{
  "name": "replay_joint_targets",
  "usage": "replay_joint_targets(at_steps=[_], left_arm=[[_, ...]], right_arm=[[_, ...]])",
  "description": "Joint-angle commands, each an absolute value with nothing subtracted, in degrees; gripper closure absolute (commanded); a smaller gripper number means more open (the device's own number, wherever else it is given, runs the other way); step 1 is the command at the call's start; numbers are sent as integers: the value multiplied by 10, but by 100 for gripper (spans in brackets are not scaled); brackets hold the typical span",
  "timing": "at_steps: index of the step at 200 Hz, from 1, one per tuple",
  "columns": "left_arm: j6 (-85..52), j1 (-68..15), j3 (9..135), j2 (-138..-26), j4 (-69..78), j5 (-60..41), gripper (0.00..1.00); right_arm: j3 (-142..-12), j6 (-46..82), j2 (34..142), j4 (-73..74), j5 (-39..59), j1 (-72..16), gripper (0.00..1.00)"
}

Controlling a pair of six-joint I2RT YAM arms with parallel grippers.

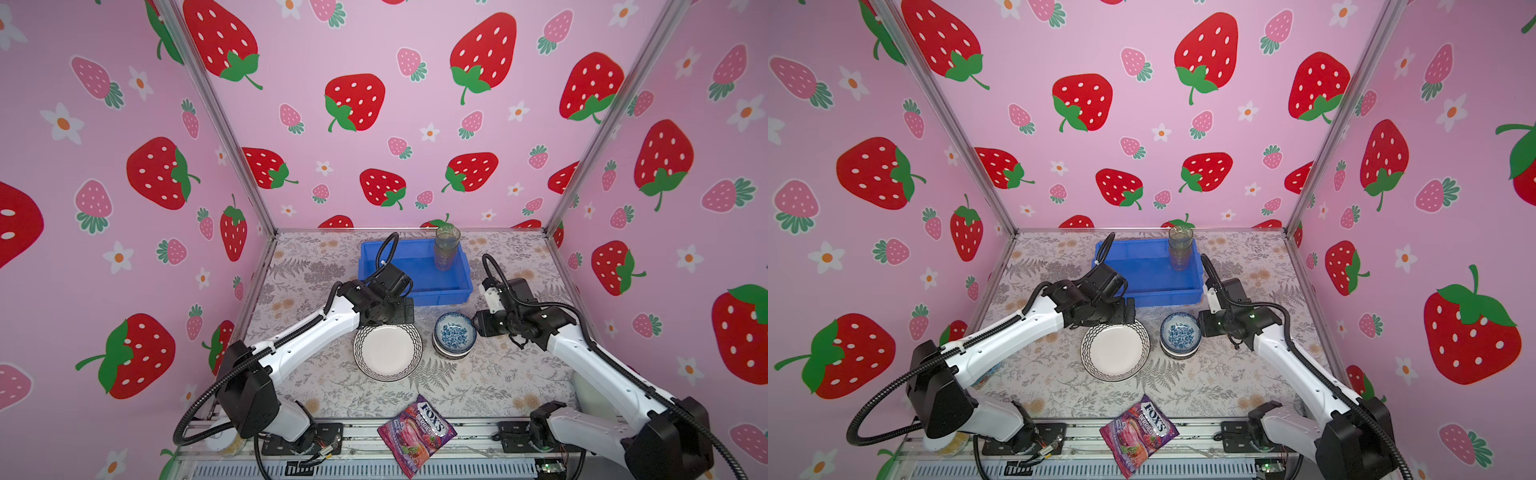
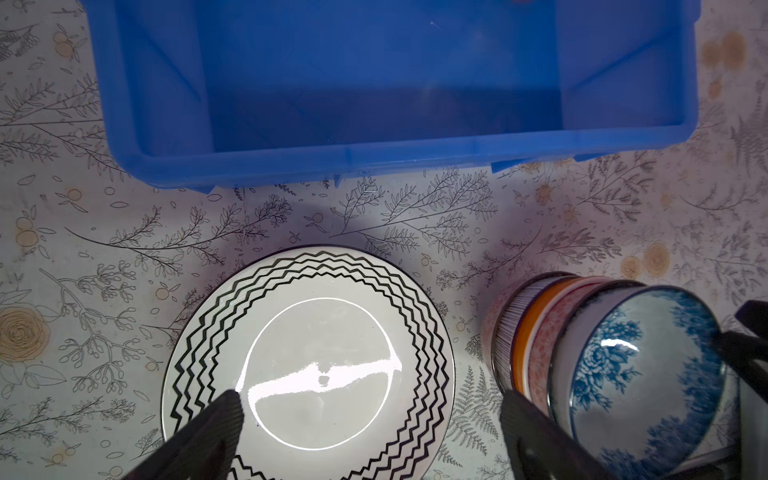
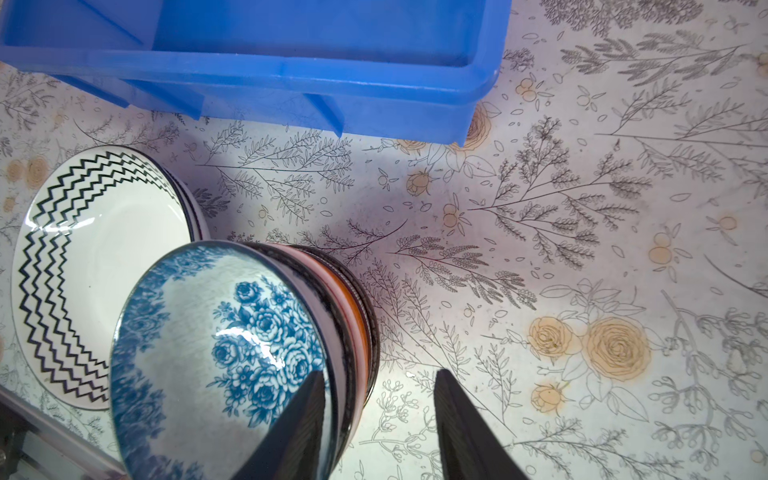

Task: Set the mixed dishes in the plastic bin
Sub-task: 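Reach the right gripper to the blue floral bowl while the left hovers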

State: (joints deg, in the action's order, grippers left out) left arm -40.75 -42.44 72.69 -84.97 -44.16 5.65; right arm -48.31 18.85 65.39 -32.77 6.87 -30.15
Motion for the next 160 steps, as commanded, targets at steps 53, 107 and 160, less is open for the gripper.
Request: replay_joint_targets(at_steps=[53, 107, 160], left_arm=[[-433, -400, 704, -838, -407, 13, 0], [-432, -391, 697, -841, -399, -3, 0], [-437, -389, 682, -835, -389, -9, 0]], right_arm=[[-490, 218, 654, -315, 58, -327, 66], [-486, 231, 663, -309, 60, -338, 71], [-484, 235, 676, -309, 59, -339, 72]])
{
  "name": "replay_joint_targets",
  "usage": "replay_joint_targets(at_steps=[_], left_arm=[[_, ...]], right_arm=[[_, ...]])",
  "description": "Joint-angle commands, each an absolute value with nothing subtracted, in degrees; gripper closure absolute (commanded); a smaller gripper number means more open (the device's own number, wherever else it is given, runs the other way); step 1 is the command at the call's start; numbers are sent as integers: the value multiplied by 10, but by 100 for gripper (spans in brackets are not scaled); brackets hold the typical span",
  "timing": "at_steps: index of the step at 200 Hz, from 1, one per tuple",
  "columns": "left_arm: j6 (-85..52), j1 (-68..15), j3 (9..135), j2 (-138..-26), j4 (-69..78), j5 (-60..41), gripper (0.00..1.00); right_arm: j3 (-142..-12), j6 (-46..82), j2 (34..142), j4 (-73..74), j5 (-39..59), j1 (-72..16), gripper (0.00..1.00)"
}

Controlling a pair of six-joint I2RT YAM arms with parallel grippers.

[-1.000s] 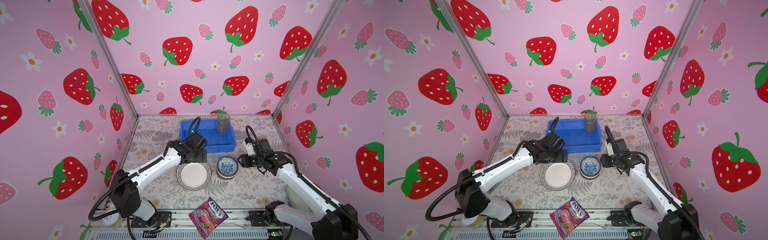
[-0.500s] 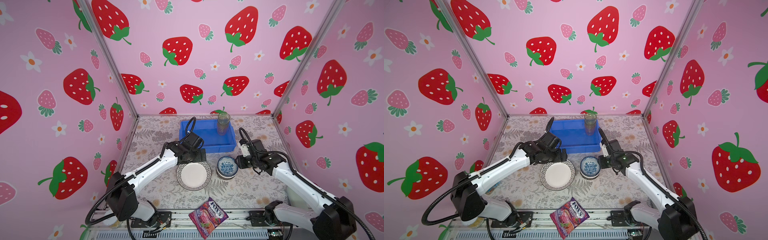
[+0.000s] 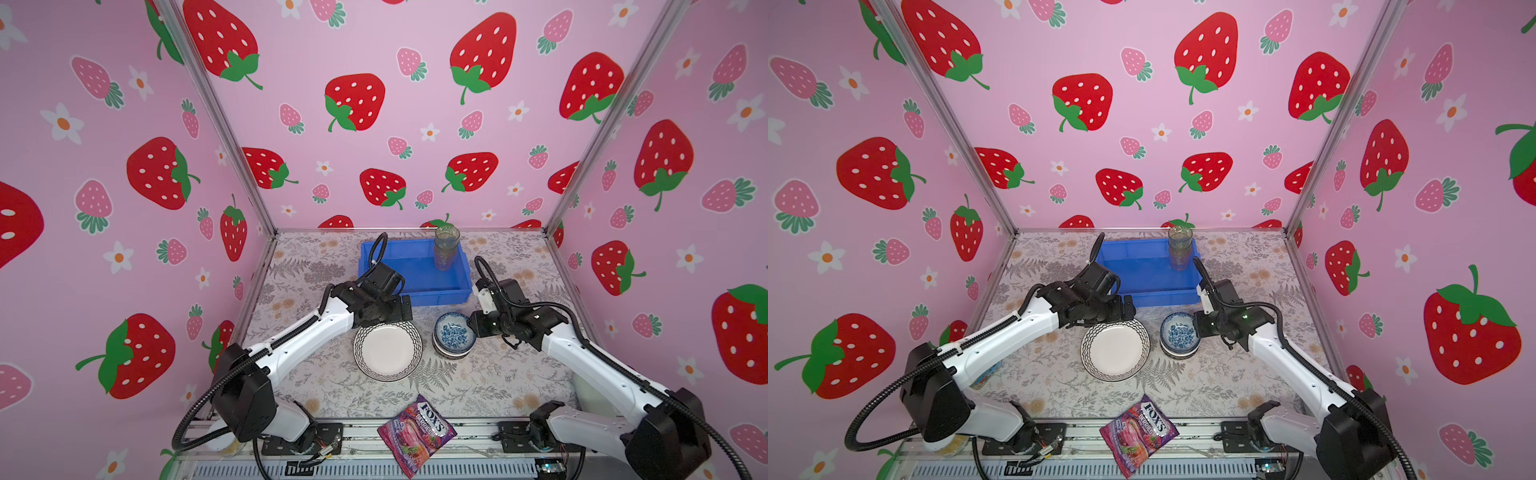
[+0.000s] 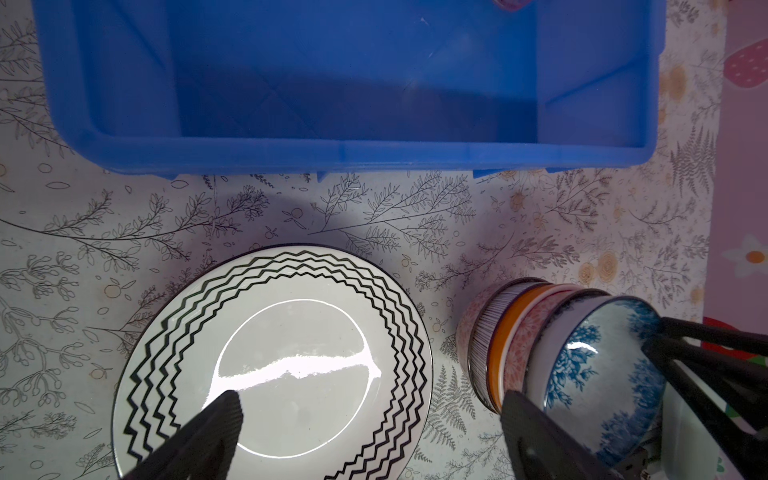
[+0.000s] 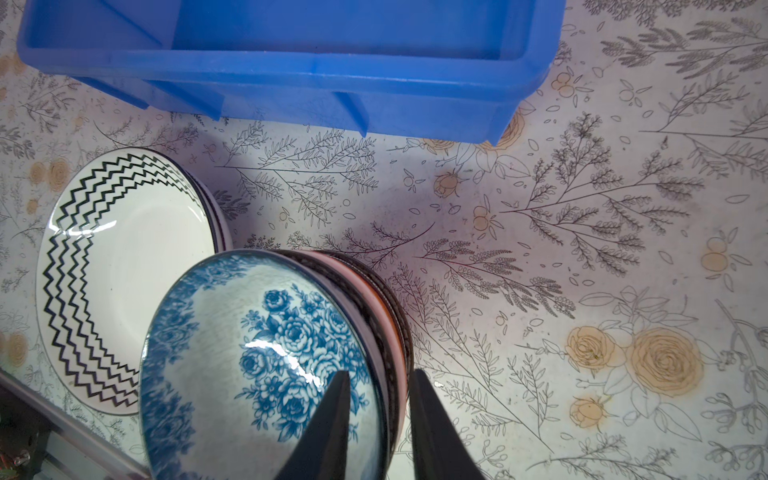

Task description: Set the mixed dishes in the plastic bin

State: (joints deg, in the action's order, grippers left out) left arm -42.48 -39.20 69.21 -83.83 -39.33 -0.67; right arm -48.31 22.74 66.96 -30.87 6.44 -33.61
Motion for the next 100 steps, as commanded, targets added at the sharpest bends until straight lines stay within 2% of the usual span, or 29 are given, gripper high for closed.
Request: replay_joint_targets(at_steps=[1, 23, 100], left_arm=[[-437, -389, 682, -835, -389, -9, 0], [-439, -389, 678, -832, -387, -9, 0], [-446, -388, 664, -827, -380, -14, 0]], right_arm=[[-484, 235, 676, -309, 59, -339, 72], [-484, 237, 676, -308, 61, -339, 72], [-485, 243, 666, -308, 67, -339, 84]])
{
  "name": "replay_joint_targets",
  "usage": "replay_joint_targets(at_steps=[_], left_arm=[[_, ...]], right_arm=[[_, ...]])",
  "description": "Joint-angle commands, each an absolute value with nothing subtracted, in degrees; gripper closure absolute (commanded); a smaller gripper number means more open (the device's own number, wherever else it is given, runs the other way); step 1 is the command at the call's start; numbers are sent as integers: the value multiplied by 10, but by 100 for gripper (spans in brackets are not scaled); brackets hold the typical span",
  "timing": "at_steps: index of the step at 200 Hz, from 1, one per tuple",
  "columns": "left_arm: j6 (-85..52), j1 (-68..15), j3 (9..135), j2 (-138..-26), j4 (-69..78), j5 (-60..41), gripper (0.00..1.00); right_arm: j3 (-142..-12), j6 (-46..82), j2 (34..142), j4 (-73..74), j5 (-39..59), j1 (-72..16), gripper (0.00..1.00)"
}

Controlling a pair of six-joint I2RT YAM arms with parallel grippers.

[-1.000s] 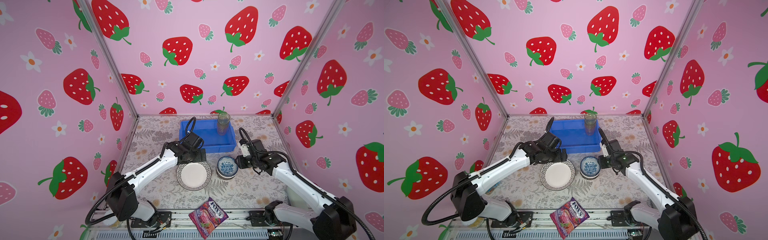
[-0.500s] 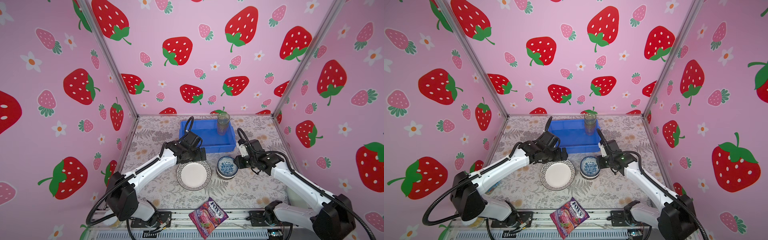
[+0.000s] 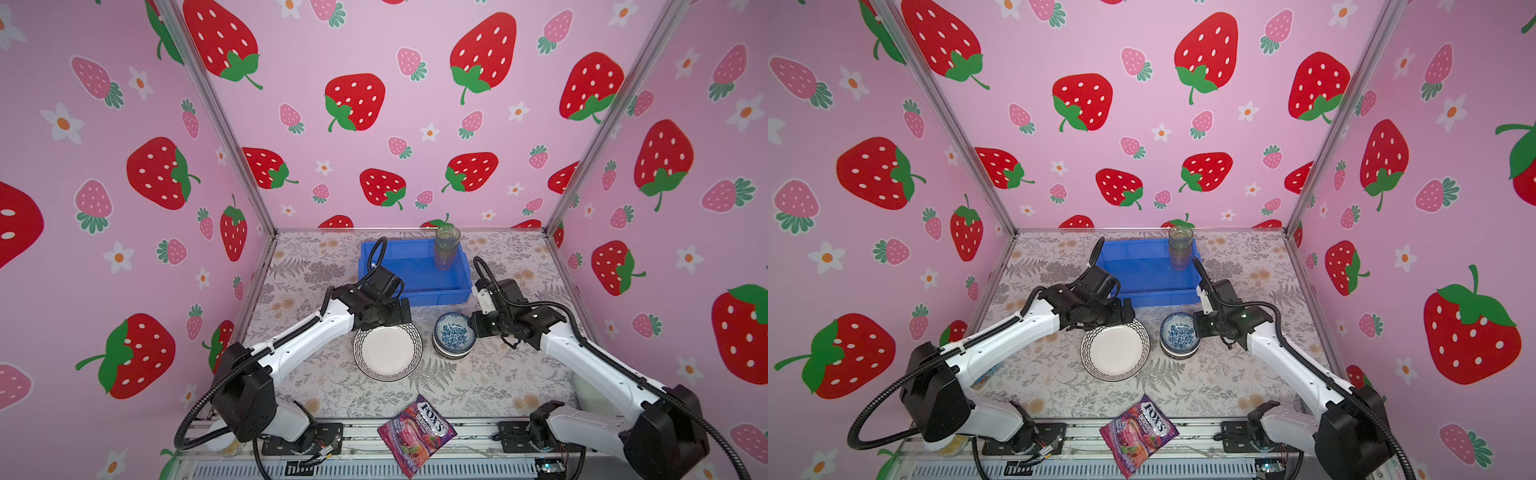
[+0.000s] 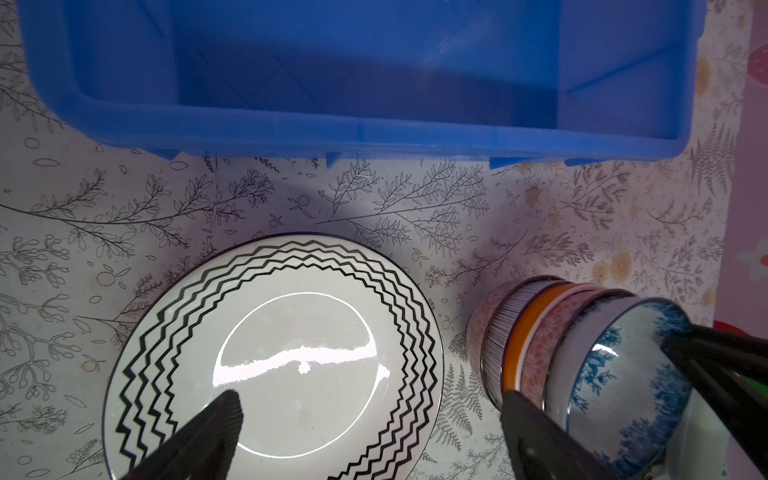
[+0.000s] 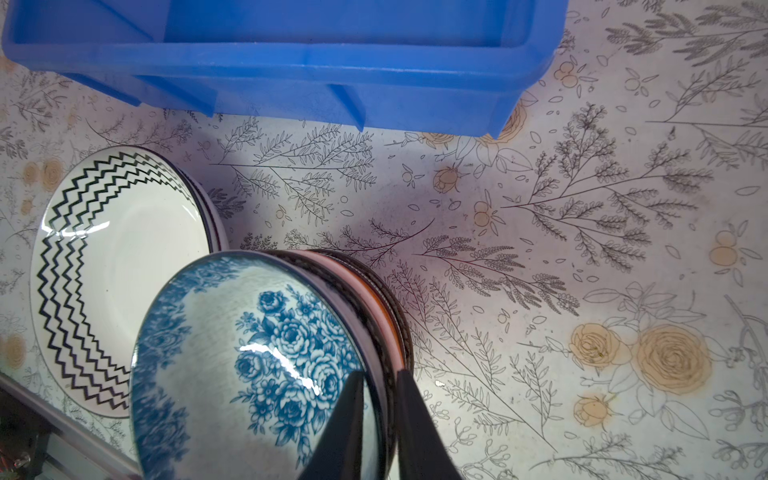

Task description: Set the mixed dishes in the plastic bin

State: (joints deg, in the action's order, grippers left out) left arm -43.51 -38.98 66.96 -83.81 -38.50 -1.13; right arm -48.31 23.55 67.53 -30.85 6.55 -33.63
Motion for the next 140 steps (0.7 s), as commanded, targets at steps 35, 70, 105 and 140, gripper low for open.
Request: replay_joint_targets(at_steps=[35, 70, 105, 140], left_arm=[[-447, -388, 659, -823, -378, -15, 0], [-451, -388, 653, -817, -375, -18, 0], [-455, -388, 649, -809, -374, -22, 0], [-457, -388, 649, -810, -374, -30, 0]], right_arm=[[-488, 247, 663, -308, 74, -339, 89], [-495, 253, 663, -309, 81, -339, 94], [-503, 258, 664, -312, 82, -339, 99], [-518, 264, 664, -318, 81, -339, 100]])
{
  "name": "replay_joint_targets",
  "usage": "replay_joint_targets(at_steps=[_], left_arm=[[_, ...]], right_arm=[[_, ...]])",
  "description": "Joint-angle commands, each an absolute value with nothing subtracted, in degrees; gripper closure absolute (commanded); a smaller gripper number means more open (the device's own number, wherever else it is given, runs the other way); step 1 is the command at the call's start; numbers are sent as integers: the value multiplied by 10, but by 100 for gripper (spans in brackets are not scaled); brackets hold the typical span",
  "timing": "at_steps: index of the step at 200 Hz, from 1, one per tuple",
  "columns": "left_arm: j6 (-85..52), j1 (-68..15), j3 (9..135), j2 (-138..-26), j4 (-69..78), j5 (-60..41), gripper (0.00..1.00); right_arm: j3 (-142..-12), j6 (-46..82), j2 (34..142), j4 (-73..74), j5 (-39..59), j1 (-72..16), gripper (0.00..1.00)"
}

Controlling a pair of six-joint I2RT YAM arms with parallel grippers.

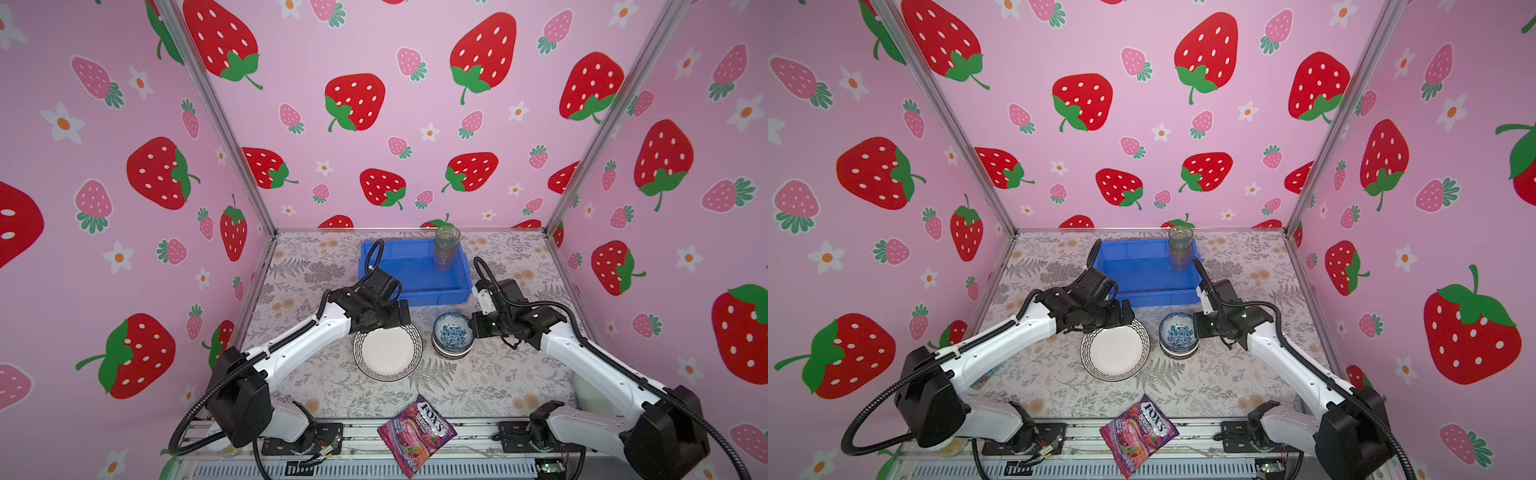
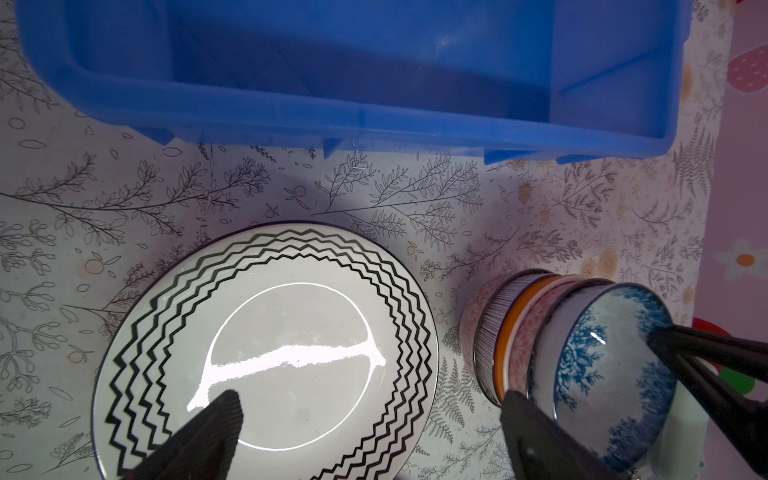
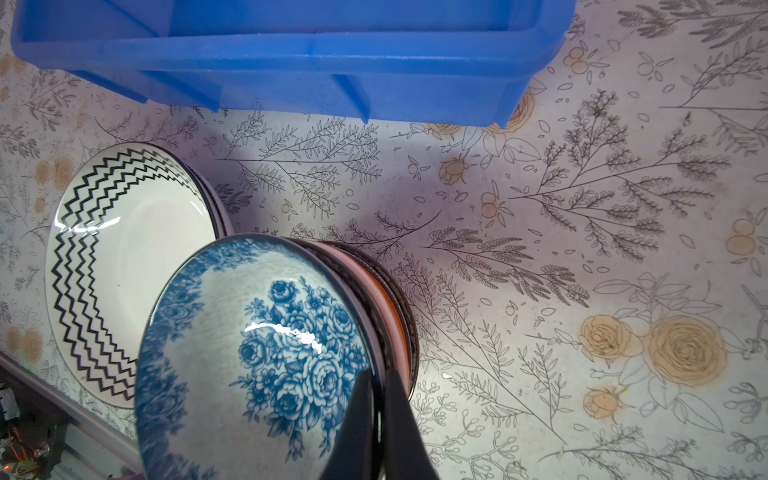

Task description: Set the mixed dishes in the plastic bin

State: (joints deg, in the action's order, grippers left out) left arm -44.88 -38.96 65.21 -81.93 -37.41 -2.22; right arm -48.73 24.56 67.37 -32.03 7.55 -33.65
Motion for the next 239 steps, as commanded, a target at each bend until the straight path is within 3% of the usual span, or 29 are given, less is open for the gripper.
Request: replay_joint_targets(at_steps=[1, 115, 239], left_arm=[[-457, -387, 649, -811, -374, -30, 0], [-495, -397, 652, -796, -333, -83, 0], [-489, -444, 748, -892, -325, -124, 3]], right_arm=[[-519, 264, 664, -319, 82, -339, 100], [-557, 268, 675, -327, 83, -337, 100], [-602, 260, 700, -336, 88, -338, 100]])
